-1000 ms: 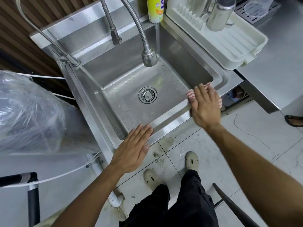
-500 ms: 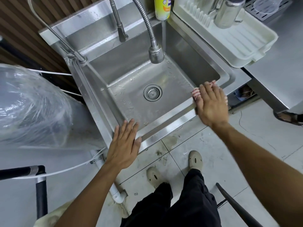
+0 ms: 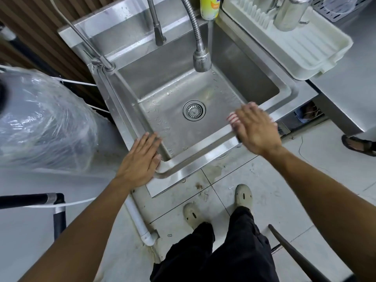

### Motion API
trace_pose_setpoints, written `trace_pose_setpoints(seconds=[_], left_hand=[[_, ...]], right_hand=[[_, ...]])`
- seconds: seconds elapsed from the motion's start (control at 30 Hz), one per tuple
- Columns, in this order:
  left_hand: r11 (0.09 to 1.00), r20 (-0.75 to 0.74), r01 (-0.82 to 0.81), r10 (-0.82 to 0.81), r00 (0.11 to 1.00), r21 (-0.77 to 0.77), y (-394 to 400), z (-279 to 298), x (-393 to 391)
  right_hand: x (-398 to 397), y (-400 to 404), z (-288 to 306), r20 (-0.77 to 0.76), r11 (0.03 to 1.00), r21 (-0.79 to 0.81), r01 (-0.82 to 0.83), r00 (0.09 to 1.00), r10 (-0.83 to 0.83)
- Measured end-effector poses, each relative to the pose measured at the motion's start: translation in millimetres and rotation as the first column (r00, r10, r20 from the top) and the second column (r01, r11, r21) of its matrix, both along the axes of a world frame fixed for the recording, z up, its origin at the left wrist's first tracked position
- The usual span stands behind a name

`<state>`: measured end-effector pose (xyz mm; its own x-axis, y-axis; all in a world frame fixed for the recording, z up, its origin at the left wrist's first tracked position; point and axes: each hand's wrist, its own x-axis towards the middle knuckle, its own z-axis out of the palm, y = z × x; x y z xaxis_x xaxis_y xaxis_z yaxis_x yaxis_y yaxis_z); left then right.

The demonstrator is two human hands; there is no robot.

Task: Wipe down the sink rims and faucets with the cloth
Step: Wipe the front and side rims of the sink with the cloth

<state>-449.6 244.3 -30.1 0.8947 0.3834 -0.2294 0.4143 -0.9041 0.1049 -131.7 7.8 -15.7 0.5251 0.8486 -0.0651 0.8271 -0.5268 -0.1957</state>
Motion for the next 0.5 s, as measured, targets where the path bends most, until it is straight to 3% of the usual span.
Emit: trace_pose_setpoints(seconds=[0.1,0.17,0.3,0.4,0.5], left_hand=[[0.999,0.04,-0.043,0.043,0.998,0.0,-4,1,-2],[0.996,0.078,-0.083,0.084,0.993,-0.021,-7,1,-5],[0.994,0.11,-0.107,0.111,0.988,-0.038,-8,-1,-8],[0.992,0.115,-0.113,0.119,0.986,-0.056,-4,-2,-8],[0.993,0.095,-0.107,0.111,0.989,-0.045,-3,-4,-10]], right_hand=[[-36,9,-4,0.037,0.96,0.043,0.275,0.96,-0.277],[-95,27,-4,0.005,0.935,0.096,0.342,0.939,-0.344],[-204,52,-2,-0.091,0.997,0.078,-0.009,0.996,0.016],[-190,49,-8,-0.117,0.961,0.087,-0.261,0.956,0.27],[-110,29,-12,-0.108,0.976,0.084,-0.2,0.972,0.209]])
